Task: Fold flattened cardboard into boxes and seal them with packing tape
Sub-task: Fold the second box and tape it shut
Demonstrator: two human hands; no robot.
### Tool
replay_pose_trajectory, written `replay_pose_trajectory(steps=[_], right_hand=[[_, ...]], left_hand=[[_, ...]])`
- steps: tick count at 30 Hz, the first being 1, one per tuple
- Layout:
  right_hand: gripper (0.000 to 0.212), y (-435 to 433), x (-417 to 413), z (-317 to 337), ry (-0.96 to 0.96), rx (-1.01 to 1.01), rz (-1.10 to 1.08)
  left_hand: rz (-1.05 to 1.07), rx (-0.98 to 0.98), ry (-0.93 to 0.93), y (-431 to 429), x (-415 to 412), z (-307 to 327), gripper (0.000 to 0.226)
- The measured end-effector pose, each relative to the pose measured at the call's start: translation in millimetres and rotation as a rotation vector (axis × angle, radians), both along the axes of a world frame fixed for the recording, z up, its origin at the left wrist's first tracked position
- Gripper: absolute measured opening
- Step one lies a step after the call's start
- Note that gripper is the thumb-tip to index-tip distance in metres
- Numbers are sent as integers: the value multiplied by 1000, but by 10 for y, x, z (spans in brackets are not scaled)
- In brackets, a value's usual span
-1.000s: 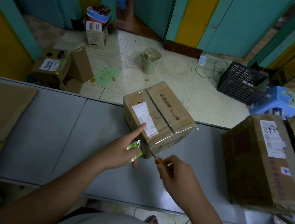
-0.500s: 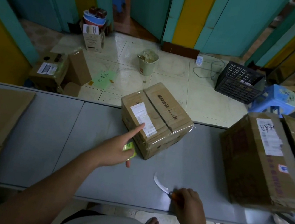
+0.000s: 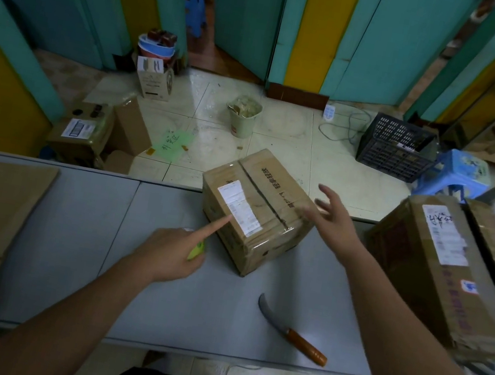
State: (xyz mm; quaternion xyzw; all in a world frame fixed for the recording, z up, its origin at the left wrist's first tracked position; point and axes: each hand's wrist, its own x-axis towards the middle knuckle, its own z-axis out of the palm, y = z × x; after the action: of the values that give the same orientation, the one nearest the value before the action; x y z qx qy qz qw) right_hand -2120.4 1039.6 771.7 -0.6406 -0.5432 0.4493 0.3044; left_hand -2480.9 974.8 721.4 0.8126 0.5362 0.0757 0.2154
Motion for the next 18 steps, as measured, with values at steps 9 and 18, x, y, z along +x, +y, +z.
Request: replay_pose_trajectory(steps=[9, 18], right_hand=[[74, -367, -239, -99, 46, -50, -34], [54, -801, -633, -222, 86, 1, -133]], left_hand=[[172, -34, 35, -286, -408, -351, 124], [321, -176, -117, -471, -373, -332, 110]])
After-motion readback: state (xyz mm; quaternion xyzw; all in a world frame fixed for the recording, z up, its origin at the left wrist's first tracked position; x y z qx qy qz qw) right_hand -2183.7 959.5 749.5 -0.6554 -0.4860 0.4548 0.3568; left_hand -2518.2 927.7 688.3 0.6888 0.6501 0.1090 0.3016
